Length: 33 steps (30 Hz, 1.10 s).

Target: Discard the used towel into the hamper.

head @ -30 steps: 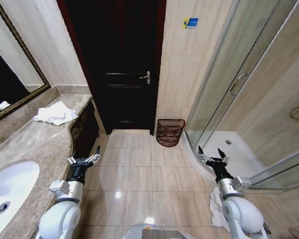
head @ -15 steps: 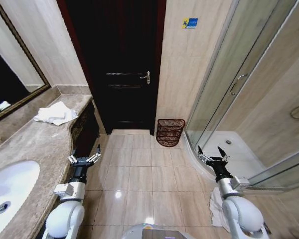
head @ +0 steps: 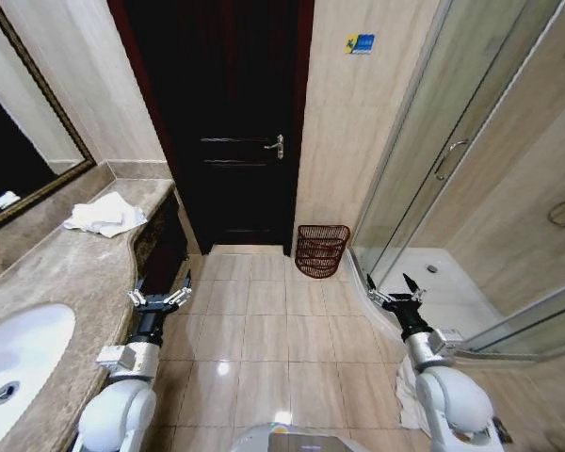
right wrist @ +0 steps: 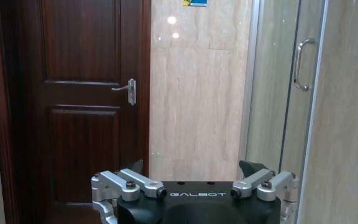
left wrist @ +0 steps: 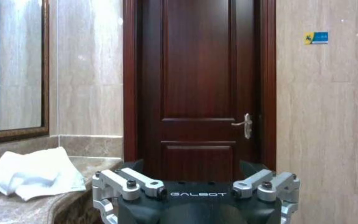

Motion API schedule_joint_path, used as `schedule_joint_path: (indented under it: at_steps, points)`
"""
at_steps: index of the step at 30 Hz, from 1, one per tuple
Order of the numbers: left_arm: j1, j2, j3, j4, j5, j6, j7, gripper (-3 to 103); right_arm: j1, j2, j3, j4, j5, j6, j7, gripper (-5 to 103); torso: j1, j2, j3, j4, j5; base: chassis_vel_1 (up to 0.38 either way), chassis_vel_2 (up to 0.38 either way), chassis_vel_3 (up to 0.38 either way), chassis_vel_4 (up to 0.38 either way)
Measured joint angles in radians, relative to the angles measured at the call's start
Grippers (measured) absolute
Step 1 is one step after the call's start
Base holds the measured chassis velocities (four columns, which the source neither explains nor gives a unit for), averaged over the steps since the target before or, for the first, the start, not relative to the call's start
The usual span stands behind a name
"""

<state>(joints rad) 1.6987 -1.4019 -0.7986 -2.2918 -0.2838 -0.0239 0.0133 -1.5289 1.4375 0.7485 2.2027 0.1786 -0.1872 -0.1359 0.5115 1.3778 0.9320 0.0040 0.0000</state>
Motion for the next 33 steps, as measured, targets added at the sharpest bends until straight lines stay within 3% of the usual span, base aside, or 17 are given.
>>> schedule_joint_path:
  at_steps: [10, 33]
  points:
    - [0.012, -0.007, -0.003, 0.010, 0.012, -0.029, 0.007, 100, -0.013, 0.000, 0.000, -0.002, 0.001, 0.017, 0.000, 100, 0.001, 0.000, 0.000, -0.0001, 0.0000, -0.108, 0.119, 0.109, -0.114]
    - [0.009, -0.016, 0.002, 0.010, 0.026, -0.030, 0.016, 100, -0.018, 0.001, -0.003, -0.013, 0.001, 0.033, 0.000, 100, 0.000, 0.000, 0.000, -0.0001, 0.0000, -0.038, 0.038, 0.039, -0.038]
